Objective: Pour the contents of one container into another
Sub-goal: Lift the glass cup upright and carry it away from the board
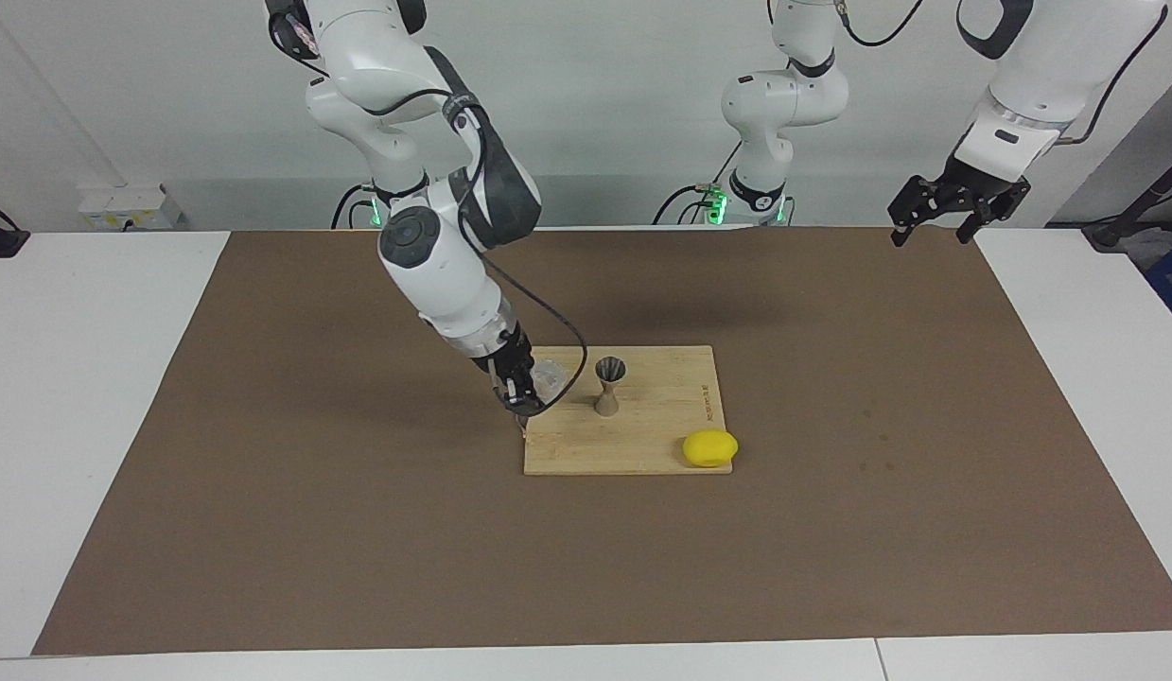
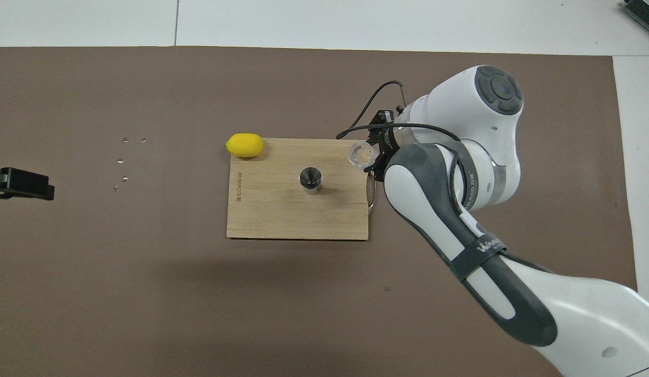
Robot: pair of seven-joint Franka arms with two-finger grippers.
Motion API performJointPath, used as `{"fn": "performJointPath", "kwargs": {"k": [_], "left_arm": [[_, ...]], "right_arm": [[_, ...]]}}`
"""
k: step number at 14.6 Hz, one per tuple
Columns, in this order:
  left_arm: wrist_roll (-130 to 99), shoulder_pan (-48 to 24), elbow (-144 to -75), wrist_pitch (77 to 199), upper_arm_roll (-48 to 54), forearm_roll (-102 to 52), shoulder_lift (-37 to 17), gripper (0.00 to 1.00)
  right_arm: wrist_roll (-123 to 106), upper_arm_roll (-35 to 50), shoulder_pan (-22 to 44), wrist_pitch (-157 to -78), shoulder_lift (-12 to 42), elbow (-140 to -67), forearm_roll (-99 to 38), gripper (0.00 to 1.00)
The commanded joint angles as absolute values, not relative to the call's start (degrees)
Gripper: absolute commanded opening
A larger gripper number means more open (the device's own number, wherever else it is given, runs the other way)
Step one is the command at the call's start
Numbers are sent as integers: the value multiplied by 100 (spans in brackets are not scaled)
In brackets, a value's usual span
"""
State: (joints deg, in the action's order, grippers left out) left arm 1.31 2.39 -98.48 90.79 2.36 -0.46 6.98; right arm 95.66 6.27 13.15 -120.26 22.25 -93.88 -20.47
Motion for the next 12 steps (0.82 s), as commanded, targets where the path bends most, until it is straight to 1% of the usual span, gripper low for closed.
{"fn": "performJointPath", "kwargs": {"k": [1, 5, 10, 12], "left_arm": [[114, 316, -9826, 8939, 325, 53, 765, 100], [70, 316, -9809, 8895, 352, 53, 765, 100], [79, 334, -9826, 8930, 352, 53, 773, 100], [70, 334, -9852, 8956, 352, 53, 773, 100]], "right_arm": [[9064, 694, 915, -11928, 1952, -9843, -2521, 0], [7702, 694, 213, -11427, 1819, -10089, -3312, 0], [7270, 694, -605, -11443, 1723, -10441, -3682, 0], [6936, 694, -895, -11496, 1775, -10529, -3770, 0]]}}
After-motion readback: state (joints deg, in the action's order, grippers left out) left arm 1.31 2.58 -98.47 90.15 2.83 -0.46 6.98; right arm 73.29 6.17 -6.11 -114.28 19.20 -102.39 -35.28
